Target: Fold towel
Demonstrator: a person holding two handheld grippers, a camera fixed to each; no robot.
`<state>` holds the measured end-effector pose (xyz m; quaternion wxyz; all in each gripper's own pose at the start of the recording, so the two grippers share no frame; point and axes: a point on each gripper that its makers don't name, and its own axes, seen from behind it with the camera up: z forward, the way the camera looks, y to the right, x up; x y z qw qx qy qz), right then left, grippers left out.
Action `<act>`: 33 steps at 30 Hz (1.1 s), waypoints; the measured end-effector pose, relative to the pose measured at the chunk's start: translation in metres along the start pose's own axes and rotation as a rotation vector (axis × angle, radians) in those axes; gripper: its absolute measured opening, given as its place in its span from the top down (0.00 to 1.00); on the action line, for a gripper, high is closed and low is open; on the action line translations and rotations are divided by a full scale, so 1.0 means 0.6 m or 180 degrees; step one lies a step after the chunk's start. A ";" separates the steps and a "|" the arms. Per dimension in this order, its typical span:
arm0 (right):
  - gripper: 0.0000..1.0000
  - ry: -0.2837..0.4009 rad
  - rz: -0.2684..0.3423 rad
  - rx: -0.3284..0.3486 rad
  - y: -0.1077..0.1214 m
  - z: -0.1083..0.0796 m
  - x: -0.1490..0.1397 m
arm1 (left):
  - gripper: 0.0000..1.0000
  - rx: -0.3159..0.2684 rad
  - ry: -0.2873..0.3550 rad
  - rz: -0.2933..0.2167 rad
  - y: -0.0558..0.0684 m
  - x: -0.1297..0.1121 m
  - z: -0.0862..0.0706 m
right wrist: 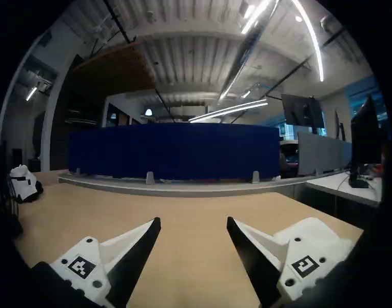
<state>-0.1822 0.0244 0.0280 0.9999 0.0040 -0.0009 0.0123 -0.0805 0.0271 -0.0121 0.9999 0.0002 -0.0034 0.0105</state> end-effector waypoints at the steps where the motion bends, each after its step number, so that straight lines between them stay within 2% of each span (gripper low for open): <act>1: 0.00 0.0000 0.0001 0.0000 0.000 0.000 0.000 | 0.09 0.0000 0.0000 0.0000 0.000 0.000 0.000; 33: 0.00 -0.0007 0.0013 0.0008 0.001 0.006 -0.006 | 0.09 -0.0001 0.0001 0.0001 0.001 -0.001 0.000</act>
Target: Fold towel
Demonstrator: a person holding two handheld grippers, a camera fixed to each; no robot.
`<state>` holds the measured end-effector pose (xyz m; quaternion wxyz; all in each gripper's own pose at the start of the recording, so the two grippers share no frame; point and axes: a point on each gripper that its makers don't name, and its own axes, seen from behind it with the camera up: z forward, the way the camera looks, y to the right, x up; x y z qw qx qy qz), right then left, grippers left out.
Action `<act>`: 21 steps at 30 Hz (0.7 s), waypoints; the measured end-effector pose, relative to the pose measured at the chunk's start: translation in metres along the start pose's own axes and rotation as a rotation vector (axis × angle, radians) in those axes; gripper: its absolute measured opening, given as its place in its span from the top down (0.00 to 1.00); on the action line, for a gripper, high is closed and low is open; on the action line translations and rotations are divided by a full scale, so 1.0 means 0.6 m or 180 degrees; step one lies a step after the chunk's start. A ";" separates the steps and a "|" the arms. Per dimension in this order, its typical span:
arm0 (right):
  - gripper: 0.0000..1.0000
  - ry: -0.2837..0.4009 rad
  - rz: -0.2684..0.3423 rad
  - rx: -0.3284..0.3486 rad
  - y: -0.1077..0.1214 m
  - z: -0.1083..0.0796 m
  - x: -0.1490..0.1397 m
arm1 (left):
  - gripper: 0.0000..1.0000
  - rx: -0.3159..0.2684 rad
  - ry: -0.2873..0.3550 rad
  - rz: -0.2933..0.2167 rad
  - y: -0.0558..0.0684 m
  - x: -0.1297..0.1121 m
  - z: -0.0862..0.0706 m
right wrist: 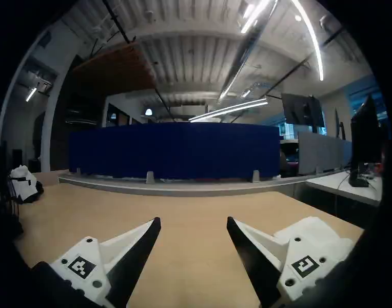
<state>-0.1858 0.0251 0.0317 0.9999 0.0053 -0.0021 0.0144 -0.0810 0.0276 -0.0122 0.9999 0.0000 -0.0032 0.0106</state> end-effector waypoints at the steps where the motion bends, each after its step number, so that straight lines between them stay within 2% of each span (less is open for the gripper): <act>1: 0.00 0.0000 0.0000 0.0000 0.000 0.000 0.000 | 0.09 0.0000 0.0000 0.0000 0.000 0.000 0.000; 21: 0.00 0.0000 0.0002 0.0000 -0.003 -0.004 -0.001 | 0.08 -0.0001 0.0000 -0.0001 -0.002 -0.001 -0.005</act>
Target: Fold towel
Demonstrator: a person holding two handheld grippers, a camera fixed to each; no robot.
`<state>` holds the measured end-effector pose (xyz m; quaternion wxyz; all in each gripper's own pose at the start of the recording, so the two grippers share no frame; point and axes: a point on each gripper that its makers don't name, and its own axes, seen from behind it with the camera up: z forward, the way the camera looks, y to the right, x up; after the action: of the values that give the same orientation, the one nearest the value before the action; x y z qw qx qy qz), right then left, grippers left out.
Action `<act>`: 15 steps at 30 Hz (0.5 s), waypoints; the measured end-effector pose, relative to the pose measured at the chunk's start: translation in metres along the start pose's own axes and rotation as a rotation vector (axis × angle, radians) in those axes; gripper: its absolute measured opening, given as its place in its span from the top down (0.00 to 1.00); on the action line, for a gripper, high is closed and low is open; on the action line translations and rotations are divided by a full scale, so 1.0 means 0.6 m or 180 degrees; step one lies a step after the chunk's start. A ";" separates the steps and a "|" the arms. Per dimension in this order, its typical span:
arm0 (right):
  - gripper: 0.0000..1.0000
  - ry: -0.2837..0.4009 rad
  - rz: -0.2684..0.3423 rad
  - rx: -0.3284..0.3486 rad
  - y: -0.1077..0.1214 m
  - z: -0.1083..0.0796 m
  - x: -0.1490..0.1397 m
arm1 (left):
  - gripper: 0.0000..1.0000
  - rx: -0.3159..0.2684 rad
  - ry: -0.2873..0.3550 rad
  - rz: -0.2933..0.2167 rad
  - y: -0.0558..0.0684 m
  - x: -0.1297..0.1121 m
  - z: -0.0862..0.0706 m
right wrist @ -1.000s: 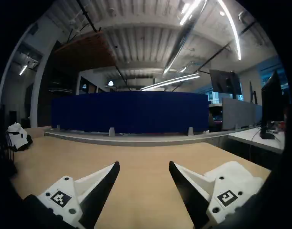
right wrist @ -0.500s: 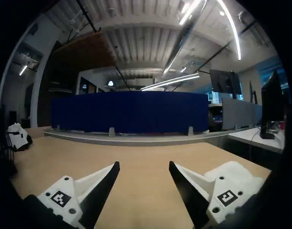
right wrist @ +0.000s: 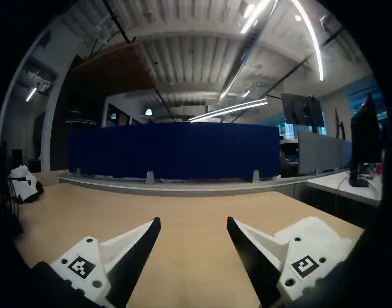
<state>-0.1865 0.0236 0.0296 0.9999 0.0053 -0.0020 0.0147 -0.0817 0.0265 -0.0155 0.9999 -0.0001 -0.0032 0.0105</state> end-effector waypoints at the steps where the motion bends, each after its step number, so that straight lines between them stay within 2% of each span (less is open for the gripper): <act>1: 0.00 0.0000 0.0000 0.0000 0.000 0.000 0.000 | 0.08 0.0000 0.0000 0.0000 0.000 0.000 0.000; 15: 0.00 0.0000 0.0001 0.0000 0.000 -0.004 0.001 | 0.09 -0.0001 0.0000 -0.0002 -0.003 0.000 -0.003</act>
<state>-0.1860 0.0235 0.0272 0.9999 0.0053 -0.0021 0.0148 -0.0817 0.0249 -0.0171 0.9999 -0.0002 -0.0033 0.0101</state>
